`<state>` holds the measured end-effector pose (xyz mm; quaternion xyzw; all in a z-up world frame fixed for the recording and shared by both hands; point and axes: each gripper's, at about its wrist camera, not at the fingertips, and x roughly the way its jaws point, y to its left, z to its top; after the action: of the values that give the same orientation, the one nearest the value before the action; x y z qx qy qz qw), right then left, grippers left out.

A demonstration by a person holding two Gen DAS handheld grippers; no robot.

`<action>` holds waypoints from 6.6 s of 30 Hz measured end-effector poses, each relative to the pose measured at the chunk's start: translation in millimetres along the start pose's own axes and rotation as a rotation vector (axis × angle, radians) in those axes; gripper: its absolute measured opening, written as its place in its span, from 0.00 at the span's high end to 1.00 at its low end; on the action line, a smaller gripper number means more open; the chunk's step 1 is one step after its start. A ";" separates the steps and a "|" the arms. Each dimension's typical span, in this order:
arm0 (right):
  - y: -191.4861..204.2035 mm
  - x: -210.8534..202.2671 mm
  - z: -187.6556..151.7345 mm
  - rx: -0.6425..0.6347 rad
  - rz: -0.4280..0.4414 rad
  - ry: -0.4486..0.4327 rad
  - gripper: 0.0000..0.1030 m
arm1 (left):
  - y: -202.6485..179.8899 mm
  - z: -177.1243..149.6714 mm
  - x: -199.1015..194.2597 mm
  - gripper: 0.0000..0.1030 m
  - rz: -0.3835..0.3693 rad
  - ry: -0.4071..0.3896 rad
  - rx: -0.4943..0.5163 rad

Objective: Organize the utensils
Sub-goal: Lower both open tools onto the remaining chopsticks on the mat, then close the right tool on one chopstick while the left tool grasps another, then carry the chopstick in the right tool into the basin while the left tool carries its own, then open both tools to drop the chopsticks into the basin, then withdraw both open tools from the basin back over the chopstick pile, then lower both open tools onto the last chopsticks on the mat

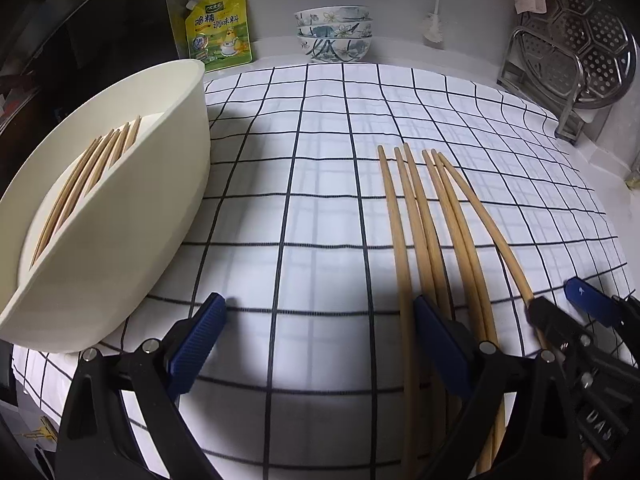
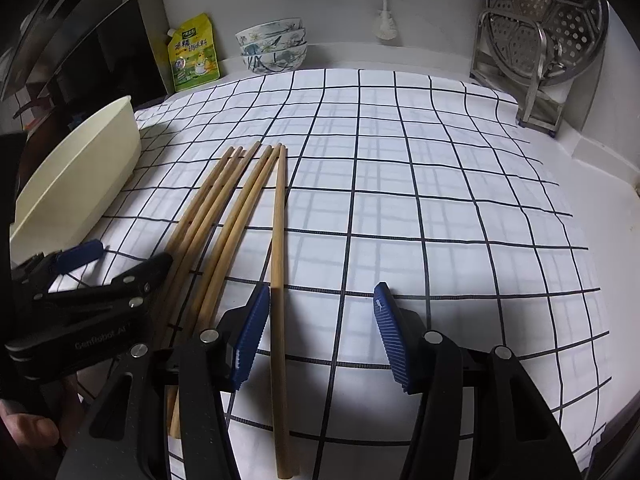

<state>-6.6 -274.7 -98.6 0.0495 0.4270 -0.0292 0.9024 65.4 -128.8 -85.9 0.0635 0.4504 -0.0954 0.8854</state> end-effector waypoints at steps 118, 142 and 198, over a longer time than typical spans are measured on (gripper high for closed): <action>98.4 -58.8 43.6 0.002 0.191 -0.102 0.69 | 124.7 8.6 -122.0 0.19 -0.148 -0.191 -0.149; 38.7 -7.8 10.0 -0.009 0.040 0.010 0.57 | 58.9 -14.9 -92.2 0.13 -0.151 -0.108 -0.056; -17.1 -2.3 1.5 0.048 0.042 -0.016 0.57 | -6.6 -11.2 -7.9 0.12 -0.033 0.003 0.050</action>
<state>-8.5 -291.8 -97.0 0.0798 0.4180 -0.0207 0.9047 50.6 -132.1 -86.2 0.0783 0.4503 -0.1212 0.8812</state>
